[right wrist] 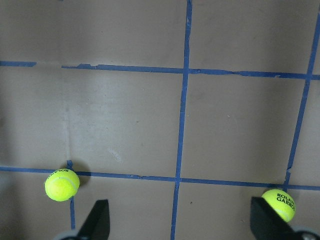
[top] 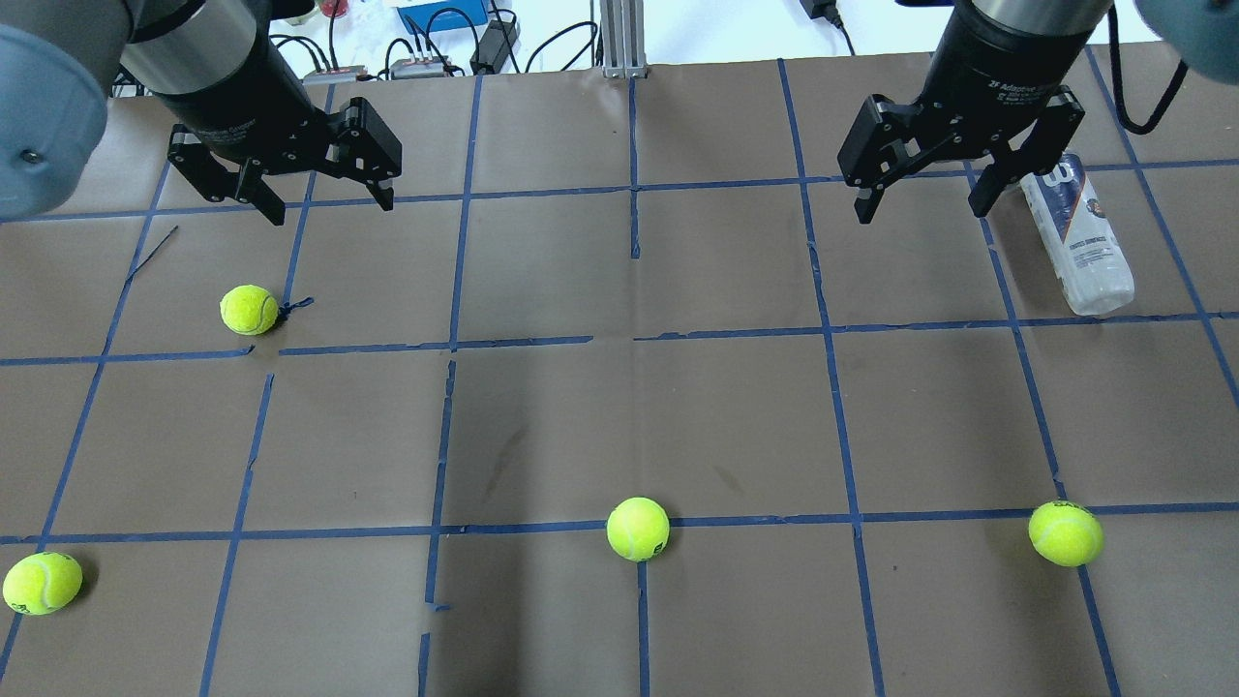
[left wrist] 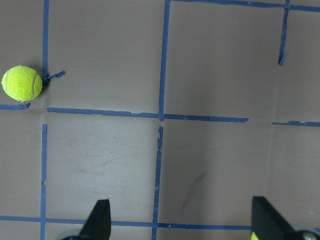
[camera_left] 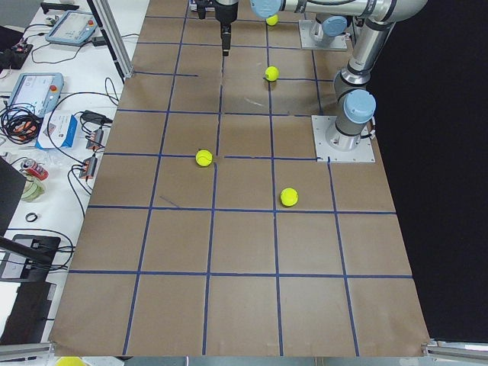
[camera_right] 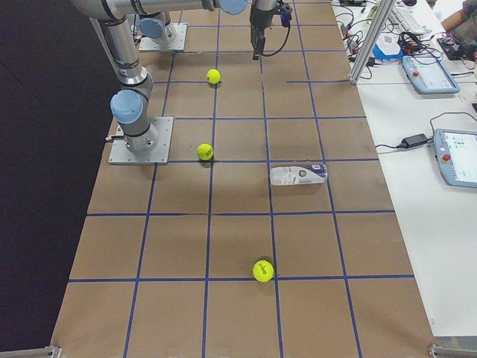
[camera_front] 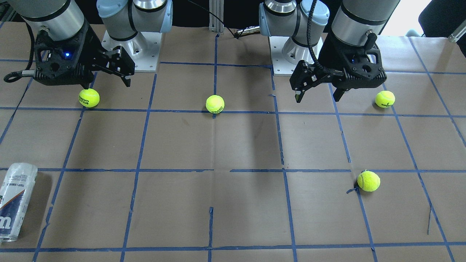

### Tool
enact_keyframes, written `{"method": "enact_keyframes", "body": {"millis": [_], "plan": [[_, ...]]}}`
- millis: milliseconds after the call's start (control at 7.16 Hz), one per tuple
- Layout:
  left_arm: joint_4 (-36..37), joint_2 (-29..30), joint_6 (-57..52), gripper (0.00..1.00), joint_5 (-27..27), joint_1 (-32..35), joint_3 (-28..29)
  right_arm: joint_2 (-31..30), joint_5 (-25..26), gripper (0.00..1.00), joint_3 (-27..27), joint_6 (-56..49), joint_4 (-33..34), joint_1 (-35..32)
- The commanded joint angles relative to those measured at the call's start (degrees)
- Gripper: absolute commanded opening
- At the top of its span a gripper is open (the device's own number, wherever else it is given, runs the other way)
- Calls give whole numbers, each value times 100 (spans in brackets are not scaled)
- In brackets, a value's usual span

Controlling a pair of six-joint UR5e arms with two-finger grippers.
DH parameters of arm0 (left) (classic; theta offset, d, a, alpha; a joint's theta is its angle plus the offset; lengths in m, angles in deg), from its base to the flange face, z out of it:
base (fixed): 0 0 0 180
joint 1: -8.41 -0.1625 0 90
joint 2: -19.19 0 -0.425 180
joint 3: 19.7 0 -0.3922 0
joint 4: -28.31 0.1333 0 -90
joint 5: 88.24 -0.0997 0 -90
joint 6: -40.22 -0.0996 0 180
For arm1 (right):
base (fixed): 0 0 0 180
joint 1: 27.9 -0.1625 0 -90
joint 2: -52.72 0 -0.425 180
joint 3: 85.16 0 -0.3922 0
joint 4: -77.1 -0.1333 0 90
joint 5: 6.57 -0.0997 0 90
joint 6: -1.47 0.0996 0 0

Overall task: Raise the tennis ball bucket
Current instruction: 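Move the right gripper toward the white Wilson tennis ball can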

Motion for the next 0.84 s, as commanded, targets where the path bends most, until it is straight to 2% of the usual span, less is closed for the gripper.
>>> {"method": "enact_keyframes", "body": {"millis": [0, 419, 559, 699], "plan": [[-19, -31, -8, 100, 9, -21, -22, 0, 1, 100, -4, 0, -1, 6], [-11, -49, -8, 100, -9, -12, -31, 43, -16, 100, 14, 9, -1, 24], [7, -49, -8, 100, 9, -12, -23, 87, -330, 100, 83, 0, 16, 15], [7, -40, -8, 100, 9, -12, -22, 149, -176, 100, 154, -113, 34, 50]]}}
